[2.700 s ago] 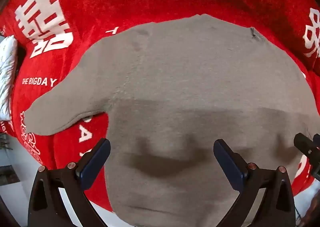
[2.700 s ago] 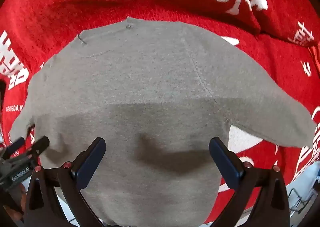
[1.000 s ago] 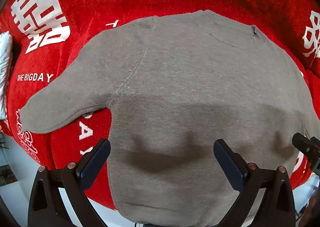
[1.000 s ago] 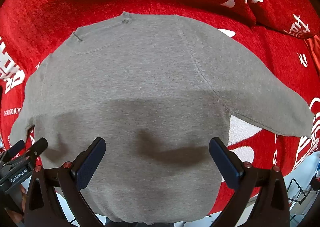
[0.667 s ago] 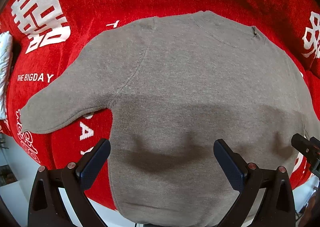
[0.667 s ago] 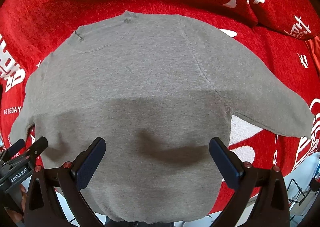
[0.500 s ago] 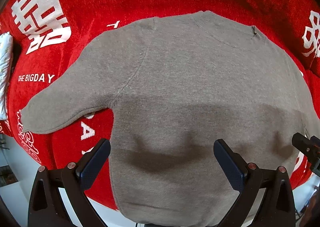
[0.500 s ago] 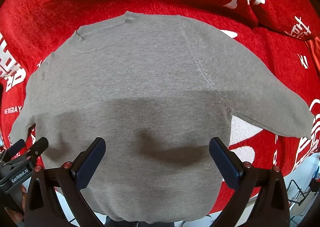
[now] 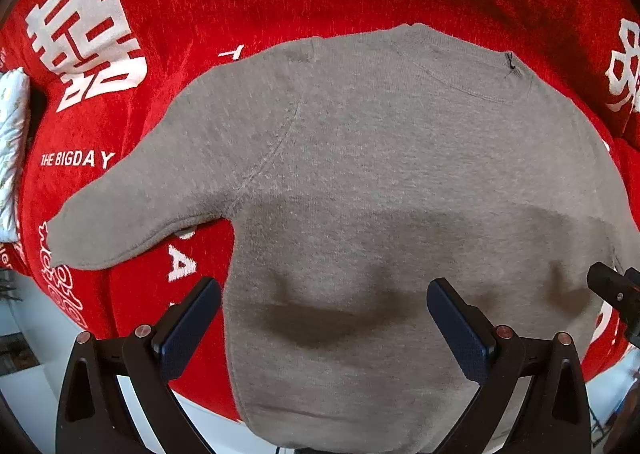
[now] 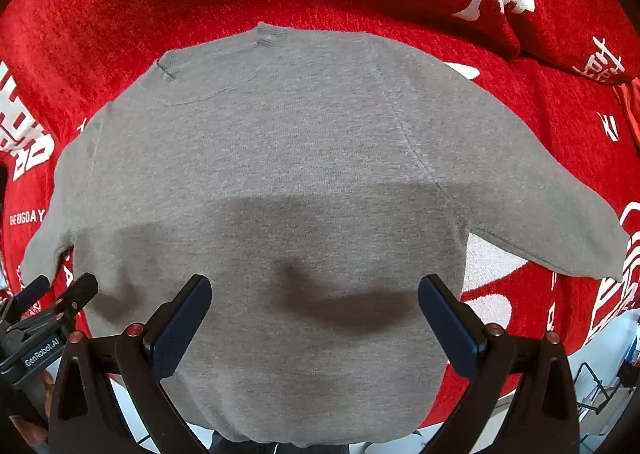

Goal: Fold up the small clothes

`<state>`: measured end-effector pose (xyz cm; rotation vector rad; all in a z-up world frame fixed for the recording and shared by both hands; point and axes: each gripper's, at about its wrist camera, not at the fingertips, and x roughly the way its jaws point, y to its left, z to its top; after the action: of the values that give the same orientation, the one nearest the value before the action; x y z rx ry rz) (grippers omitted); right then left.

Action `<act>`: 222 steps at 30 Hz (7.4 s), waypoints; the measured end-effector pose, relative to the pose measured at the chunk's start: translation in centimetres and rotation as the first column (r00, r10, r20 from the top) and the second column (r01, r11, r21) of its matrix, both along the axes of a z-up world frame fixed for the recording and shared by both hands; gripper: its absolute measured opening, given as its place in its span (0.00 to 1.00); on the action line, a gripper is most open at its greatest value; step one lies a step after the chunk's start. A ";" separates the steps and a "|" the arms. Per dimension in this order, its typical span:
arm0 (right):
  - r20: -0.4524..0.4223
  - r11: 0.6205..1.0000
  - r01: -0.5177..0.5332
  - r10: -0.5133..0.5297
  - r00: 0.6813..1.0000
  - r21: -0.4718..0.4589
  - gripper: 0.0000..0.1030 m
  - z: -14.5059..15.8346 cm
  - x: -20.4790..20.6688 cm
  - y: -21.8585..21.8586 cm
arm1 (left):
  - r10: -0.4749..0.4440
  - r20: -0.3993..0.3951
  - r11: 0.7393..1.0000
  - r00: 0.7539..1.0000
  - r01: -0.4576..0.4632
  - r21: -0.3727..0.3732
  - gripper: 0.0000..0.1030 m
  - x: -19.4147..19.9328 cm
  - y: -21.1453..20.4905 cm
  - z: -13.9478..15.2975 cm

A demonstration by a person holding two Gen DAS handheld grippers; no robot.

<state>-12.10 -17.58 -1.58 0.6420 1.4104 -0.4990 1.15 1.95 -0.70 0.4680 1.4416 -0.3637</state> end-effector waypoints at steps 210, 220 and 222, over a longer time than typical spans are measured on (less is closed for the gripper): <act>0.236 0.574 0.197 -0.592 0.771 0.795 0.66 -9.0 11.9 10.0 | 0.035 0.045 0.983 0.998 -0.026 -0.181 0.97 16.3 3.4 -3.2; 0.245 0.571 0.179 -0.587 0.772 0.801 0.06 -9.5 16.2 12.3 | 0.026 -0.104 0.949 0.994 -0.057 -0.310 0.12 17.9 3.3 -4.1; 0.254 0.576 0.152 -0.561 0.788 0.803 0.06 -9.5 16.6 13.3 | 0.006 -0.079 0.953 0.997 -0.030 -0.300 0.12 18.1 3.4 -3.7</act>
<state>4.54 -4.26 -11.06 1.6681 0.9280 -0.0084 19.24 5.38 -4.39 0.1945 1.4330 -0.5826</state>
